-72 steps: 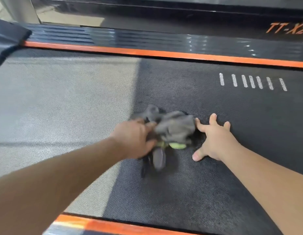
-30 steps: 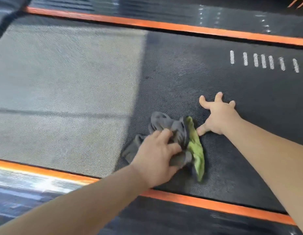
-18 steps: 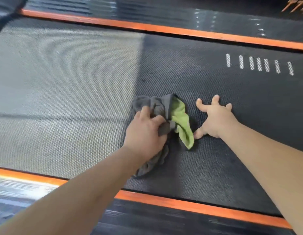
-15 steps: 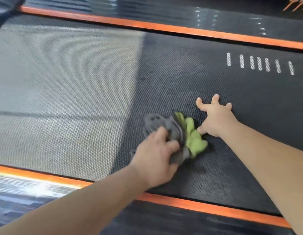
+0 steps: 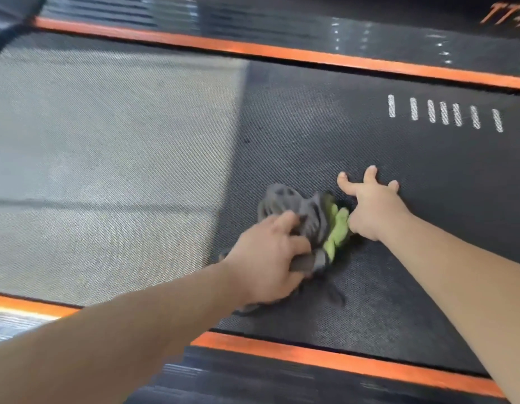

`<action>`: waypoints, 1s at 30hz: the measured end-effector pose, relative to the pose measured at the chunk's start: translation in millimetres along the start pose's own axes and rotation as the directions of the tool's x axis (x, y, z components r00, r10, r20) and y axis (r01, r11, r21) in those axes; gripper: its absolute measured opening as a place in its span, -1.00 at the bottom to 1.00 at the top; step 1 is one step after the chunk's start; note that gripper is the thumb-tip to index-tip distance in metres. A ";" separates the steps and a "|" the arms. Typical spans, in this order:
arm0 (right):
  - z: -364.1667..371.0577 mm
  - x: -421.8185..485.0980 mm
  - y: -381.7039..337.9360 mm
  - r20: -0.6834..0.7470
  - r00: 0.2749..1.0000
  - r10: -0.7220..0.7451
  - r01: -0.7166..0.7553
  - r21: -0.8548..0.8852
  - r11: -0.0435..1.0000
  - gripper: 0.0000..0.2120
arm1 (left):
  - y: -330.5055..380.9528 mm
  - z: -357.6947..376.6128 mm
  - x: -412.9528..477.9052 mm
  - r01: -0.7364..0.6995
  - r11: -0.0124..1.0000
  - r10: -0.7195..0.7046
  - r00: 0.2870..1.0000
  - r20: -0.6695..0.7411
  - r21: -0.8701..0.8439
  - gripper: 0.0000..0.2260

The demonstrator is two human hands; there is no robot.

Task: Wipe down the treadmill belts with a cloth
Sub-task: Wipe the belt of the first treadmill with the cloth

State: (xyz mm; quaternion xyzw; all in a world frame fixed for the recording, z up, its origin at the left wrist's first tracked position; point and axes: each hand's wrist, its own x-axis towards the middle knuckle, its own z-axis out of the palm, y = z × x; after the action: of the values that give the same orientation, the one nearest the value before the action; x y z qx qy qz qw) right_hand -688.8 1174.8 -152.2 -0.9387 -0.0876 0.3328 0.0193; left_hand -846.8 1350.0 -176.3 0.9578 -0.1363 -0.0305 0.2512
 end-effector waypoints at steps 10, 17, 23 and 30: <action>-3.7 -3.6 -3.2 0.058 0.998 0.001 -0.001 0.006 1.000 0.23 | -65.3 -59.8 89.9 0.533 0.826 -0.507 0.845 -0.172 0.184 -0.42; -2.7 -6.7 -2.6 0.059 0.997 0.049 -0.052 0.046 0.998 0.18 | -68.9 -46.6 87.7 -0.012 0.947 -0.021 0.995 0.100 0.320 -0.47; -9.2 -8.1 -7.4 0.087 0.995 0.049 -0.052 0.029 0.998 0.24 | -124.6 -81.1 119.7 0.642 0.722 -0.625 0.765 -0.153 0.260 -0.67; -7.3 -8.1 -6.1 0.094 0.992 0.086 -0.092 0.057 0.994 0.14 | -86.2 -80.5 86.6 -0.080 0.951 0.002 0.968 0.252 0.300 -0.52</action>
State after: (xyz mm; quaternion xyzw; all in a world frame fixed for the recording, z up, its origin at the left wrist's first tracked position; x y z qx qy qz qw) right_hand -691.3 1179.5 -140.9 -0.9245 -0.0361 0.3784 0.0293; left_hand -732.2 1436.3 -147.4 0.9708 -0.1896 -0.1233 0.0805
